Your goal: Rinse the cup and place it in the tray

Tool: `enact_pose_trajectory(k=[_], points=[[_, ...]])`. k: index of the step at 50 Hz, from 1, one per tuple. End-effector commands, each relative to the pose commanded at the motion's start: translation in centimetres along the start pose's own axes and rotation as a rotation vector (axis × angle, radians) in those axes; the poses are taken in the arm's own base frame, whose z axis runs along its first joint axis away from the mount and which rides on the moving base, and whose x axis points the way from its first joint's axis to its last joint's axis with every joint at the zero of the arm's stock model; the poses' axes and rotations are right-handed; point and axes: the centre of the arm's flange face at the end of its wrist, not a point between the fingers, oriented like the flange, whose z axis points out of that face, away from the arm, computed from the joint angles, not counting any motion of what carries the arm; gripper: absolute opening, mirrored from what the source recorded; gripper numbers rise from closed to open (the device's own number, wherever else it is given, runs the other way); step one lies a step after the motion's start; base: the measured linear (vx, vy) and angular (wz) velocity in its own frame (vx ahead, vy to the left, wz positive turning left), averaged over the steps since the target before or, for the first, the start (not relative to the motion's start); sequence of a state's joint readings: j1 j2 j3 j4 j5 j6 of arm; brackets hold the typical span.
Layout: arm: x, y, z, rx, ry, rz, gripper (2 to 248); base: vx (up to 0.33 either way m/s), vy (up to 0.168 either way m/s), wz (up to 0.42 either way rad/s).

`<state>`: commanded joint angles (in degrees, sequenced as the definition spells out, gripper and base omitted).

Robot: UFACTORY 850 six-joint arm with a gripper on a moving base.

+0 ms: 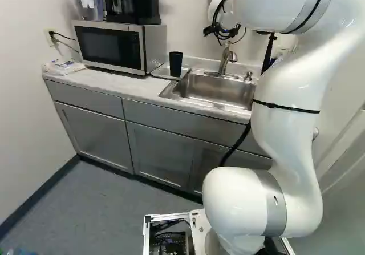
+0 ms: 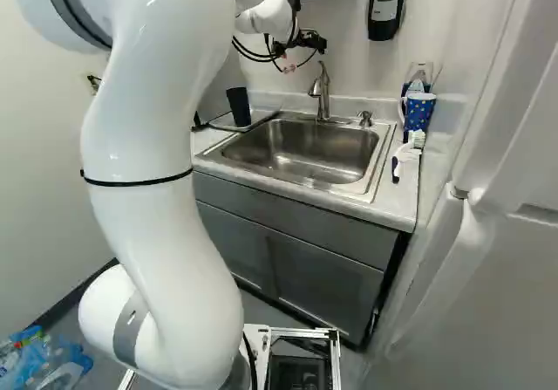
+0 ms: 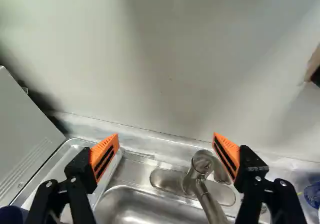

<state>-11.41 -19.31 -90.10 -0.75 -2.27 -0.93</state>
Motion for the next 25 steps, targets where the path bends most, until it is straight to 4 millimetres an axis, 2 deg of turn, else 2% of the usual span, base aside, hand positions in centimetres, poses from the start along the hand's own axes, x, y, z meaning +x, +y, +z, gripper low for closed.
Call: enact_pose_trajectory(k=[25], points=[[-0.2, 0.12, -0.7, -0.002, -0.003, 0.001, 247, 0.0, 0.0, 0.0]])
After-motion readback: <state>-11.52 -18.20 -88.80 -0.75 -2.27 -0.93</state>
